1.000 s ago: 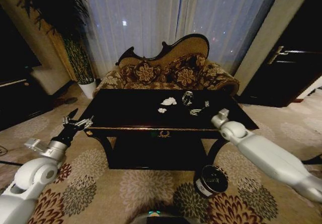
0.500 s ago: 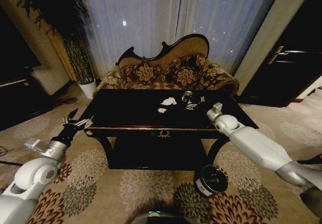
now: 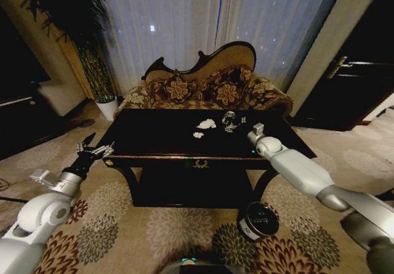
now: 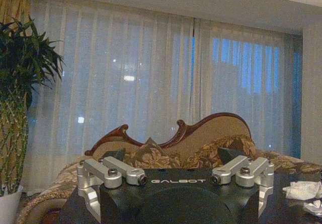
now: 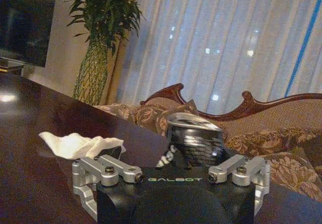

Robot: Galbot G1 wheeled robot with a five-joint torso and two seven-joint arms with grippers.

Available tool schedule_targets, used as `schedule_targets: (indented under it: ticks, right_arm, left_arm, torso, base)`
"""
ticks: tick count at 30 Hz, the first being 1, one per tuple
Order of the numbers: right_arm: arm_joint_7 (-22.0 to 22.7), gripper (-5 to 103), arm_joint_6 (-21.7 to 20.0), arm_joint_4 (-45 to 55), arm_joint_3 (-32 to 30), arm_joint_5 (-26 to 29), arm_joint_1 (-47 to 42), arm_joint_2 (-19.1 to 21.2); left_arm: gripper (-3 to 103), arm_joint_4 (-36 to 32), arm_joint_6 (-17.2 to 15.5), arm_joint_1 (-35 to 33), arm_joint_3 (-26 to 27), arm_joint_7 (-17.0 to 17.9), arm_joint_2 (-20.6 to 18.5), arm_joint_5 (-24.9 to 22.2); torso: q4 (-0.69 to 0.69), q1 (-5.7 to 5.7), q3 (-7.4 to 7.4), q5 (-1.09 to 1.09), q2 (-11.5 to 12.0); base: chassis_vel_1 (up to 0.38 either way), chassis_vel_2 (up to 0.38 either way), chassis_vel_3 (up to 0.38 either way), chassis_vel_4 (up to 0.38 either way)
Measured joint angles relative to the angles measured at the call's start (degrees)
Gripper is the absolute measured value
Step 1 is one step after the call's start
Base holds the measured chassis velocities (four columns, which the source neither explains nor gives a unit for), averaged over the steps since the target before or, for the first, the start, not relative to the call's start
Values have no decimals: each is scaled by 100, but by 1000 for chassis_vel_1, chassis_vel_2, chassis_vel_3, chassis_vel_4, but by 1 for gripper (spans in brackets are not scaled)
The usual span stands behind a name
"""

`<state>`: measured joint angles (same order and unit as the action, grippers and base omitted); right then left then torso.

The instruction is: Move to the front of the table and place the trash on the table into the trash bin.

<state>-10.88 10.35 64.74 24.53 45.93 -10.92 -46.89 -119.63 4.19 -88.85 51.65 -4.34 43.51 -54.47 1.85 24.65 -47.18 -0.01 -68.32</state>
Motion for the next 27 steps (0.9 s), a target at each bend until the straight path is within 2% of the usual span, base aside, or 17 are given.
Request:
schedule_targets:
  ticks: [2,5,6,7,8,10,11,13,16,19,22,25,27]
  right_arm:
    - [2,102,6,9,27,-16,20,-4]
    - [13,88,19,45,44,-22,34,20]
    - [13,88,19,45,44,-22,34,20]
    - [18,83,23,55,45,-22,34,33]
    - [20,83,27,62,45,-22,33,48]
    - [22,73,34,78,45,-26,29,67]
    - [22,73,34,78,45,-26,29,67]
    - [33,61,39,106,43,-29,15,82]
    - [41,56,40,136,32,-34,0,90]
    - [55,40,40,215,12,-38,-27,113]
    - [68,34,39,271,-8,-40,-44,132]
    - [107,18,19,419,-79,-40,-114,196]
    - [119,18,10,485,-108,-37,-145,237]
  left_arm:
    - [100,0,0,0,0,0,0,0]
    - [100,0,0,0,0,0,0,-1]
    - [100,0,0,0,0,0,0,-1]
    - [100,0,0,0,0,0,0,-1]
    - [100,0,0,0,0,0,0,0]
    - [100,0,0,0,0,0,0,0]
    - [100,0,0,0,0,0,0,0]
    - [100,0,0,0,0,0,0,0]
    - [100,0,0,0,0,0,0,0]
    - [100,0,0,0,0,0,0,-1]
    - [100,0,0,0,0,0,0,-1]
    - [100,0,0,0,0,0,0,0]
    - [100,0,0,0,0,0,0,0]
  torso:
    - [0,0,0,0,0]
    - [0,0,0,0,0]
    - [0,0,0,0,0]
    - [0,0,1,0,0]
    - [0,0,1,0,0]
    - [1,0,1,1,0]
    - [1,0,1,1,0]
    - [1,0,1,1,0]
    - [0,0,0,0,0]
    - [1,0,0,0,0]
    - [1,0,1,1,0]
    - [0,0,0,1,0]
    - [0,0,0,1,0]
  base:
    - [0,0,0,0]
    - [0,0,0,0]
    - [0,0,0,0]
    - [0,0,0,0]
    - [0,0,0,0]
    - [0,0,0,0]
    - [0,0,0,0]
    - [0,0,0,0]
    - [0,0,0,0]
    - [0,0,0,0]
    - [0,0,0,0]
    - [0,0,0,0]
    - [0,0,0,0]
